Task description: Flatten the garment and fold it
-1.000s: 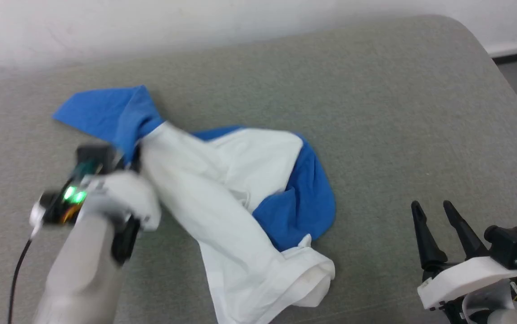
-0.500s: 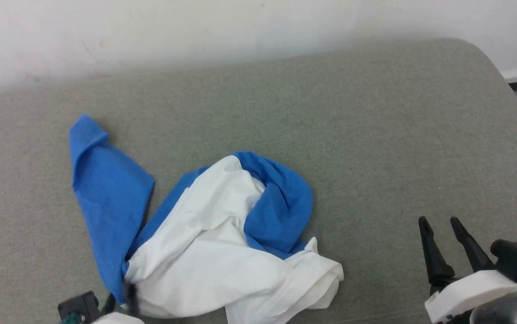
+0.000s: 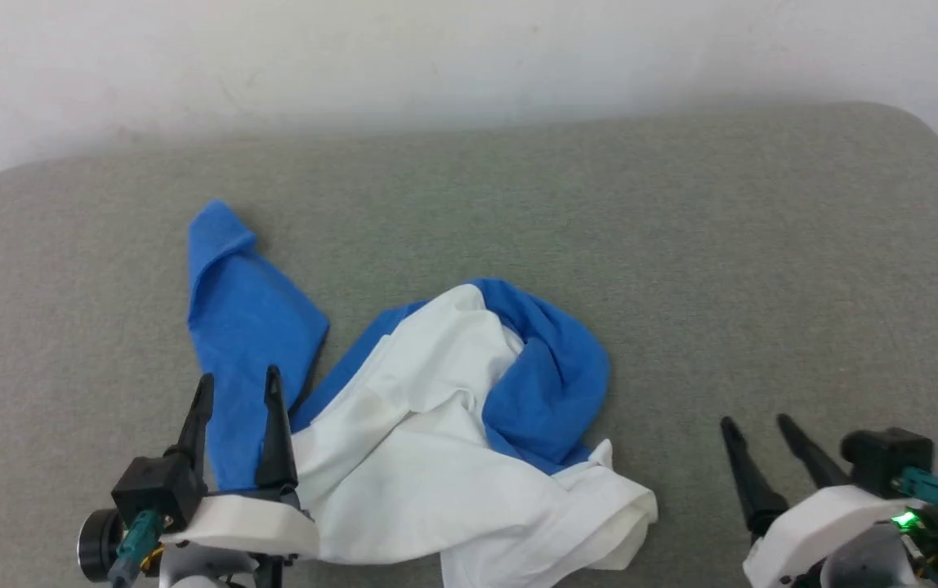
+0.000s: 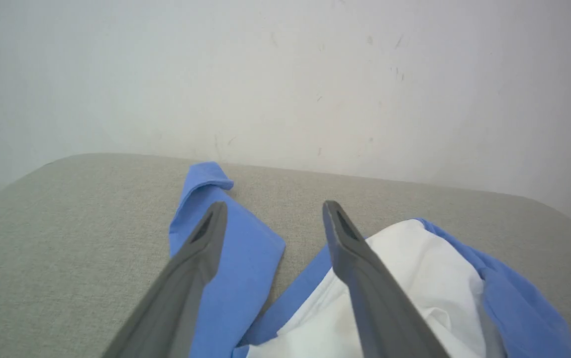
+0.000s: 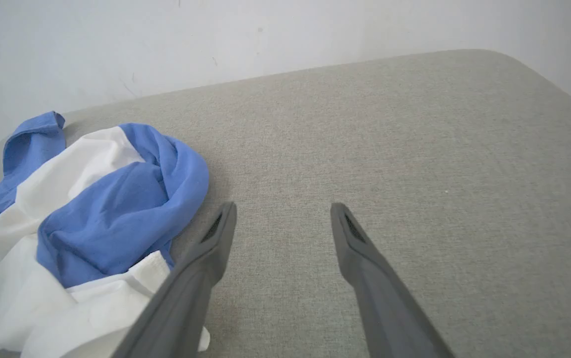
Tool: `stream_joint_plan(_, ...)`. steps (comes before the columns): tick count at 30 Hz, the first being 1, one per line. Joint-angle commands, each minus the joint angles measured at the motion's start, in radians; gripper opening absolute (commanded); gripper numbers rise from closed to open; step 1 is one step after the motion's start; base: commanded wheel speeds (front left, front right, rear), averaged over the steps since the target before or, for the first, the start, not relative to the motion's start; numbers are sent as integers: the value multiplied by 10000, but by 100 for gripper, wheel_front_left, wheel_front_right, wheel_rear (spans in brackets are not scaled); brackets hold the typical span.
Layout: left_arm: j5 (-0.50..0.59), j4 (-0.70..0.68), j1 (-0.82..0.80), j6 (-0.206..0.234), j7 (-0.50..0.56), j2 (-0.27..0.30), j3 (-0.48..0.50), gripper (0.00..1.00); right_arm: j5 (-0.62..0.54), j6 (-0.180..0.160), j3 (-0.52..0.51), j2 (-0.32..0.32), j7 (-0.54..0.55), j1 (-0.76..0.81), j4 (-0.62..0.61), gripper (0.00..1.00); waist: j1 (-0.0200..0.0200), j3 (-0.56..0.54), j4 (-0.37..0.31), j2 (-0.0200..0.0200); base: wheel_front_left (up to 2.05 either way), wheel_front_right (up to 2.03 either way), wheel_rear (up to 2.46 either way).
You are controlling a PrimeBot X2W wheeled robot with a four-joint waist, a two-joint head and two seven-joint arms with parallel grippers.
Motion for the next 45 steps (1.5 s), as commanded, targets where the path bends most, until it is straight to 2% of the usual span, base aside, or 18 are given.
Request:
stream_joint_plan(1,149,-272,-80,-66,-66,-57,-68,100,138,-7,178,-14,296,-268,203,100,0,111,480,0,0,0,0)
stream_joint_plan(11,495,-1007,-235,-249,-94,-592,-202,100,1635,-7,1653,-1236,2554,-2813,2210,100,0,890,1888,0,0,0,0)
stream_joint_plan(16,624,-1165,-451,-363,-95,-789,-250,100,2430,-7,2477,-1811,3841,-4056,3364,100,0,1282,2271,0,0,0,0)
stream_joint_plan(21,638,-1286,-586,-358,-96,-919,-291,100,3121,-7,3203,-2088,5055,-4823,4412,100,0,1706,2463,0,0,0,0)
stream_joint_plan(22,628,-1296,-612,-357,-96,-934,-297,100,3290,-7,3338,-2107,5330,-4894,4608,67,0,1778,2475,0,0,0,0)
stream_joint_plan(23,629,-1278,-631,-349,-96,-946,-308,100,3454,-7,3464,-2123,5658,-4929,4819,27,0,1813,2477,0,0,0,0)
stream_joint_plan(24,629,-1254,-642,-342,-96,-956,-321,100,3562,-7,3568,-2161,5924,-4958,4988,0,0,1838,2474,0,0,0,0)
stream_joint_plan(26,623,-1216,-665,-325,-96,-969,-334,100,3821,-7,3686,-2183,6288,-5001,5164,0,0,1869,2449,0,0,0,0)
stream_joint_plan(28,617,-1203,-658,-282,-96,-978,-299,100,3864,-7,3755,-2321,6141,-5135,5044,0,0,1859,2358,0,0,0,0)
stream_joint_plan(33,629,-930,-447,-305,-96,-985,-241,100,3386,-7,3504,-2939,4745,-5587,4332,0,0,1287,1956,0,0,0,0)
stream_joint_plan(36,658,-852,-377,-371,-97,-986,-174,100,3174,-7,3289,-3185,4416,-5762,3964,0,0,1043,1738,0,0,0,0)
stream_joint_plan(40,693,-727,-210,-466,-97,-987,-61,100,2459,-7,2729,-3817,4301,-5942,3059,0,0,686,1255,0,0,0,0)
stream_joint_plan(45,681,-652,-219,-523,-97,-988,3,100,1622,-7,1426,-4383,4726,-5543,2204,0,0,641,805,0,0,0,0)
